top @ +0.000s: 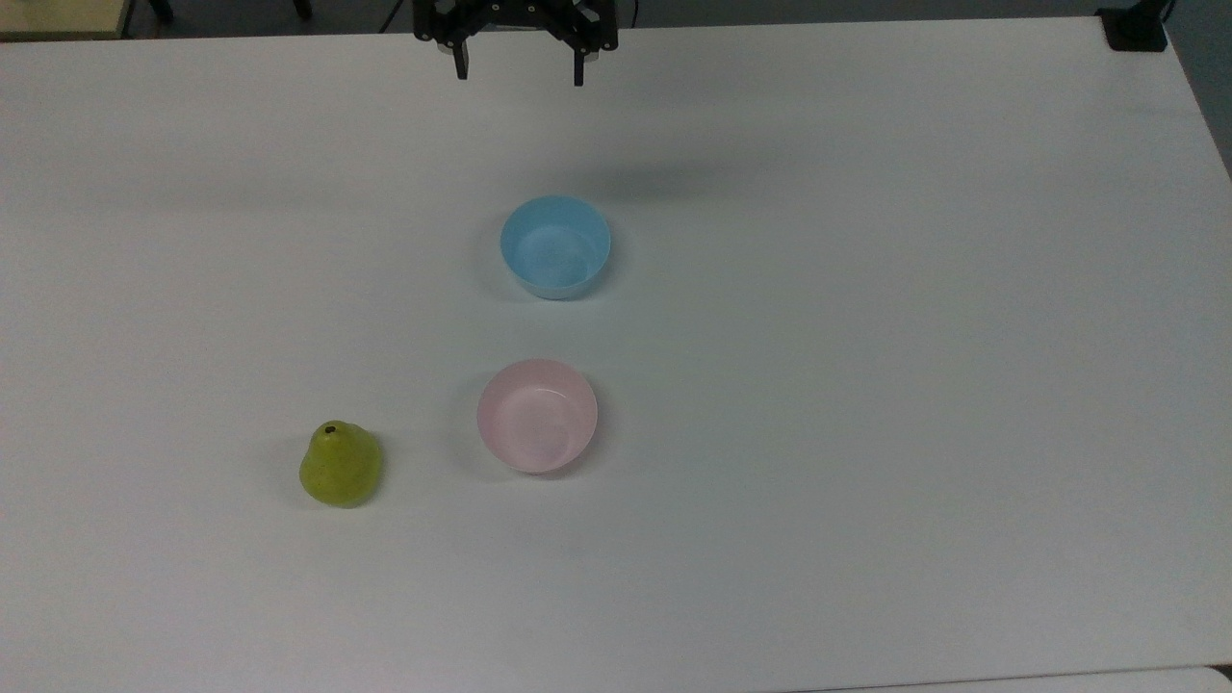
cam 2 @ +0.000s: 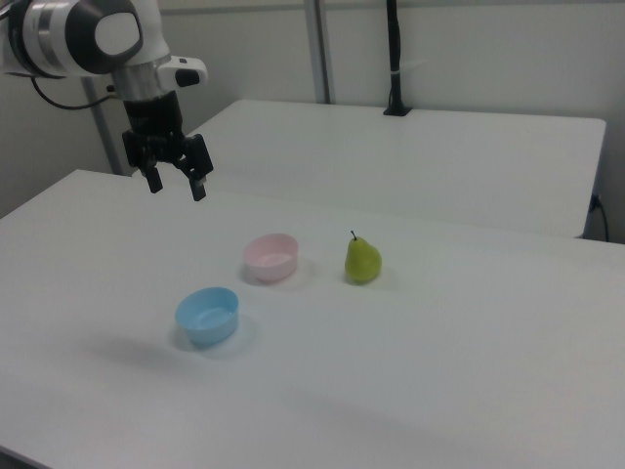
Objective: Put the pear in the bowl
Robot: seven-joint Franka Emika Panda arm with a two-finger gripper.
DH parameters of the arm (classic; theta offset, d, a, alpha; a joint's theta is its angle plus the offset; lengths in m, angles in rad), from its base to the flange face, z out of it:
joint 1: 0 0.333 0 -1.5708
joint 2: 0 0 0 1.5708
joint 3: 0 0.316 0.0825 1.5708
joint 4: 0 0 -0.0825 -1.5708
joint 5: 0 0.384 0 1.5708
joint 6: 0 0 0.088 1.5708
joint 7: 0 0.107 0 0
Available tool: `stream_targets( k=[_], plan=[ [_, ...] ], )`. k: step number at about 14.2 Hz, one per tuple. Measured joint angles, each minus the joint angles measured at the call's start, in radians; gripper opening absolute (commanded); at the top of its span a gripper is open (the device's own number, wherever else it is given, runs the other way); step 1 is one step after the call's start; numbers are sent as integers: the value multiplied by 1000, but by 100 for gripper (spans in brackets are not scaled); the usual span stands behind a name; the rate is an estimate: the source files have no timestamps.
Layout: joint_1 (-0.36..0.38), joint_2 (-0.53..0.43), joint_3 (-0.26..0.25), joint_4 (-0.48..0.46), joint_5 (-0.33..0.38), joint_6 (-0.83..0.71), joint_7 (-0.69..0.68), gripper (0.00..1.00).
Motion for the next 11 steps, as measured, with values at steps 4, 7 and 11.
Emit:
stream_targets(
  k=[4, 7, 11],
  plan=[
    [1, 11, 0, -1, 0, 14, 0, 100],
    [-3, 33, -2, -2, 0, 78, 0, 100],
    [-61, 109, -6, 6, 0, 224, 0, 100]
  ],
)
